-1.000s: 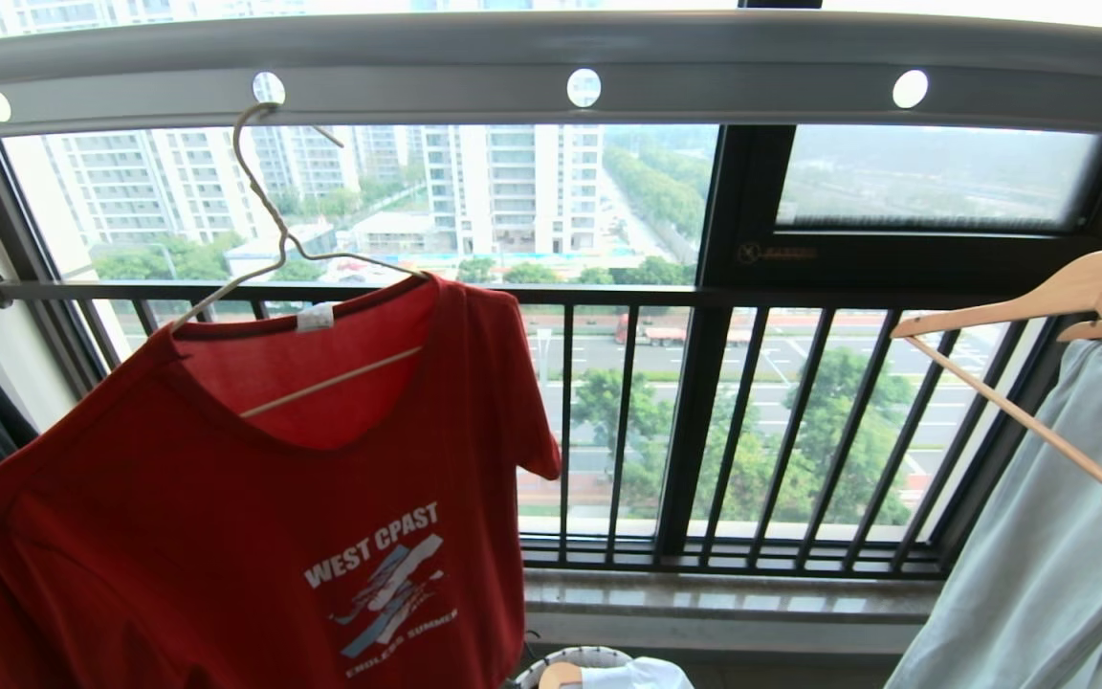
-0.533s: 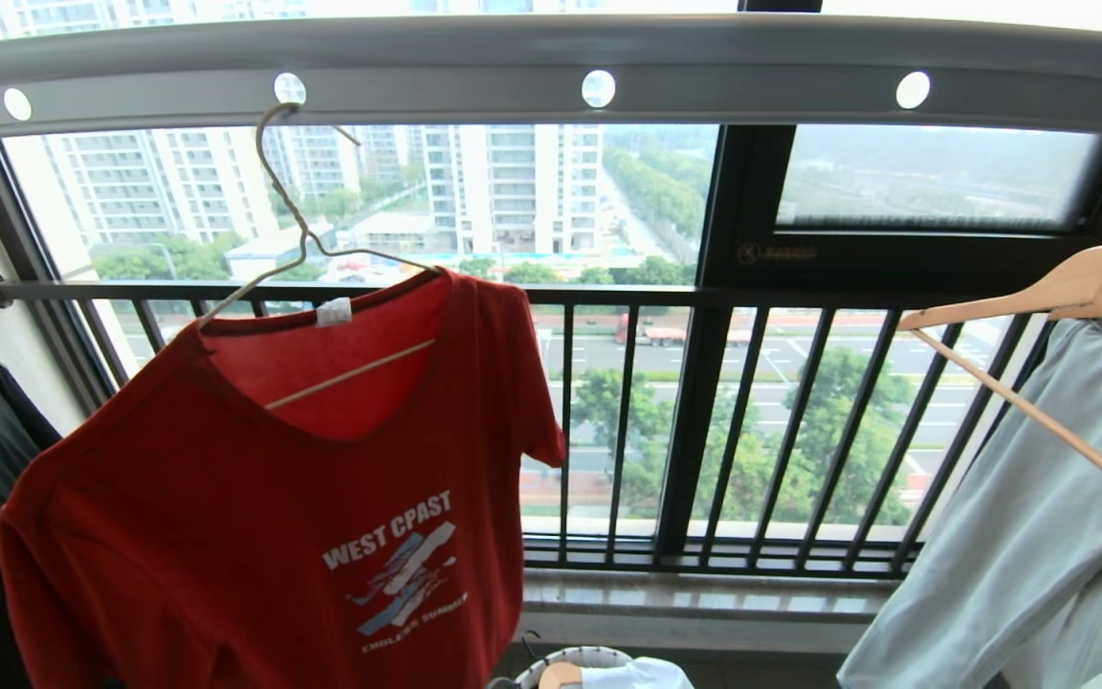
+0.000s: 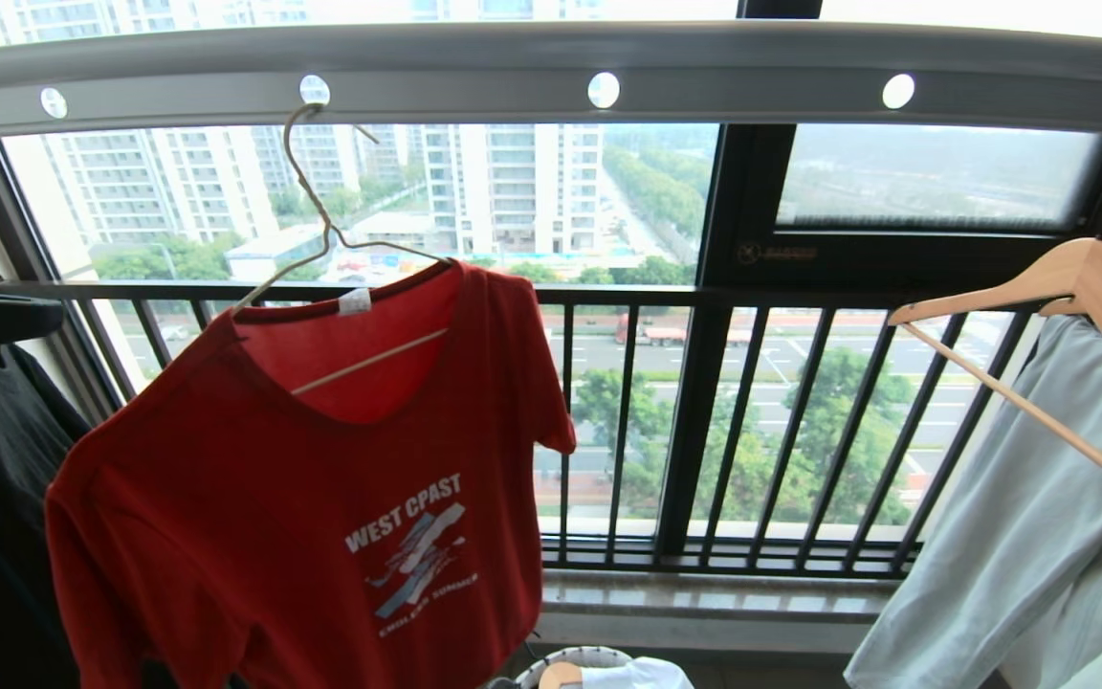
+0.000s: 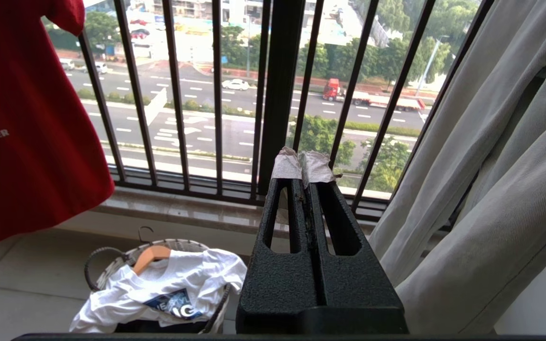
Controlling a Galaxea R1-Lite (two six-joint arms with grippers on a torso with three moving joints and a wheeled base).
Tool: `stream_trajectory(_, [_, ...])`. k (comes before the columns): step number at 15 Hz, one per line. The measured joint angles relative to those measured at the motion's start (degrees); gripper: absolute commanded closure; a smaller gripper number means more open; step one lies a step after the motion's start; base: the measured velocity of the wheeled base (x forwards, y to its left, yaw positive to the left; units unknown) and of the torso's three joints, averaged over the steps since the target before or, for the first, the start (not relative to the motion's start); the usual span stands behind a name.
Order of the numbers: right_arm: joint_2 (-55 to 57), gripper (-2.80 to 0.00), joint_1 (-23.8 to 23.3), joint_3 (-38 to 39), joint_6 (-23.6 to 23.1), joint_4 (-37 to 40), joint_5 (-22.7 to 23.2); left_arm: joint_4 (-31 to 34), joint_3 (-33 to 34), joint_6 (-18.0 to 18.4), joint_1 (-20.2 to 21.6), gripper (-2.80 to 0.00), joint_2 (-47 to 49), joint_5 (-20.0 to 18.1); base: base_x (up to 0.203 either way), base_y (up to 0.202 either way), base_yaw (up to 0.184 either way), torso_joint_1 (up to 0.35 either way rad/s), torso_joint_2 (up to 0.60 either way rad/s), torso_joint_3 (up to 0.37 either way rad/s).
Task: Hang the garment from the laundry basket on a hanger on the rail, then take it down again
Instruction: Take the clothes off the clothes rack
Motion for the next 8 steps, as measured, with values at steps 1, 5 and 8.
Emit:
stream_trajectory(1, [0.0, 0.00, 0.0, 0.0, 0.0, 0.0, 0.0, -2.9, 1.2, 0.0, -0.8, -2.80, 1.2, 0.0, 0.000, 0.000, 0.000, 0.000, 0.00, 0.000])
stream_trajectory(5, [0.0, 0.00, 0.0, 0.0, 0.0, 0.0, 0.0, -7.8, 2.8, -0.2, -3.8, -2.80, 6.5, 0.1, 0.000, 0.000, 0.000, 0.000, 0.00, 0.000])
stream_trajectory(8, [0.0, 0.00, 0.0, 0.0, 0.0, 0.0, 0.0, -13.0, 3.2, 0.2, -4.4, -2.80, 10.6, 1.1, 0.000, 0.000, 0.000, 0.000, 0.00, 0.000])
